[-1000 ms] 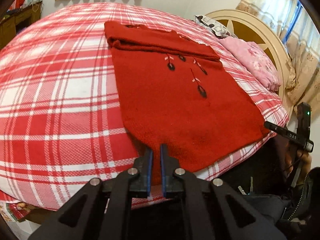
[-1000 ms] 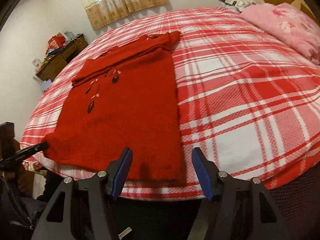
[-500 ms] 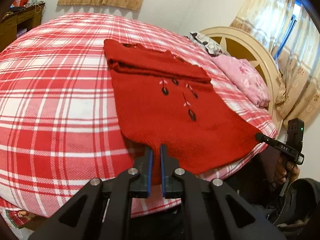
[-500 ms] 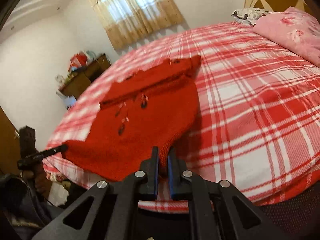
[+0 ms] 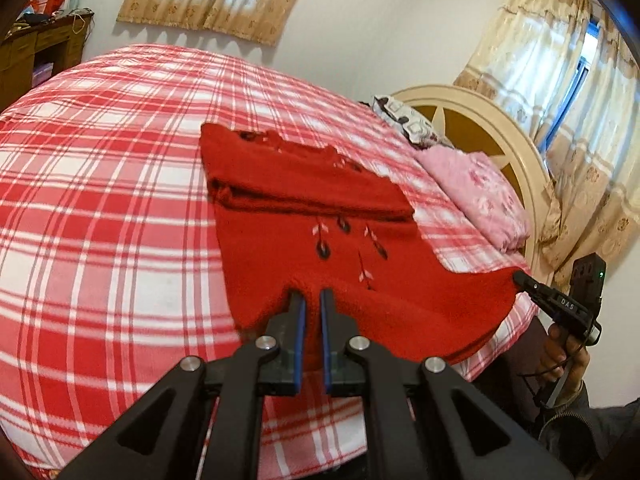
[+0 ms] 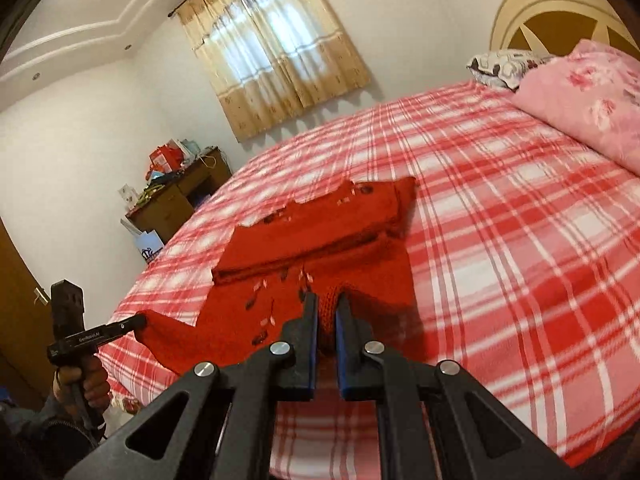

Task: Fold small clothes
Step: 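Grasp the hem with the right gripper while the left gripper holds it, then lift the hem with both grippers, fold it toward the collar, release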

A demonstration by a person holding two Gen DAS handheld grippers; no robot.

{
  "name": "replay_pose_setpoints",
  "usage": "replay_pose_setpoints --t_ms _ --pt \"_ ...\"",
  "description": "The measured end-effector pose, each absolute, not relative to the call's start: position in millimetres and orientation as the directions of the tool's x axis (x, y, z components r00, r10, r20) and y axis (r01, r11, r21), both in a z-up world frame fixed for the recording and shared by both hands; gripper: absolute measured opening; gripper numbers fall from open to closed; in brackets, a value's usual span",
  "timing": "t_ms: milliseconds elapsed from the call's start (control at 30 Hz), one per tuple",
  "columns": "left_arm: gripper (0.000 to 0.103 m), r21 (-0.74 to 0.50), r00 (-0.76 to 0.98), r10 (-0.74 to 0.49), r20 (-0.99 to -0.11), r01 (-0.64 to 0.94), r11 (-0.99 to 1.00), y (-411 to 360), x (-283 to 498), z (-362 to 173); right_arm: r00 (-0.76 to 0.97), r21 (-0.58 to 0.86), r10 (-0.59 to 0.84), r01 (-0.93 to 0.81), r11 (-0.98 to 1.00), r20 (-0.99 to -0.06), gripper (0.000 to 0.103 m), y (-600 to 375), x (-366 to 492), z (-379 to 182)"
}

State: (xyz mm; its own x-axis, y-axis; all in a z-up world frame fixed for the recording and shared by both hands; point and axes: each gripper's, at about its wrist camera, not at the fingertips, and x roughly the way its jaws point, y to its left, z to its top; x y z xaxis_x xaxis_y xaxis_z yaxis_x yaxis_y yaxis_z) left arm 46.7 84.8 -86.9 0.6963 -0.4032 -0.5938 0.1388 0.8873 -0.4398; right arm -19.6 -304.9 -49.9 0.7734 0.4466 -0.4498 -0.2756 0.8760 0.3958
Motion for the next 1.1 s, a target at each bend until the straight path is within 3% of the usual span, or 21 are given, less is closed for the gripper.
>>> replay_pose_setpoints --t_ms 1100 --pt "0.007 -0.453 0.788 -0.361 -0.498 0.119 0.884 126 158 -35 0.807 0.349 0.426 -0.292 0.890 -0.410 0.007 -267 101 28"
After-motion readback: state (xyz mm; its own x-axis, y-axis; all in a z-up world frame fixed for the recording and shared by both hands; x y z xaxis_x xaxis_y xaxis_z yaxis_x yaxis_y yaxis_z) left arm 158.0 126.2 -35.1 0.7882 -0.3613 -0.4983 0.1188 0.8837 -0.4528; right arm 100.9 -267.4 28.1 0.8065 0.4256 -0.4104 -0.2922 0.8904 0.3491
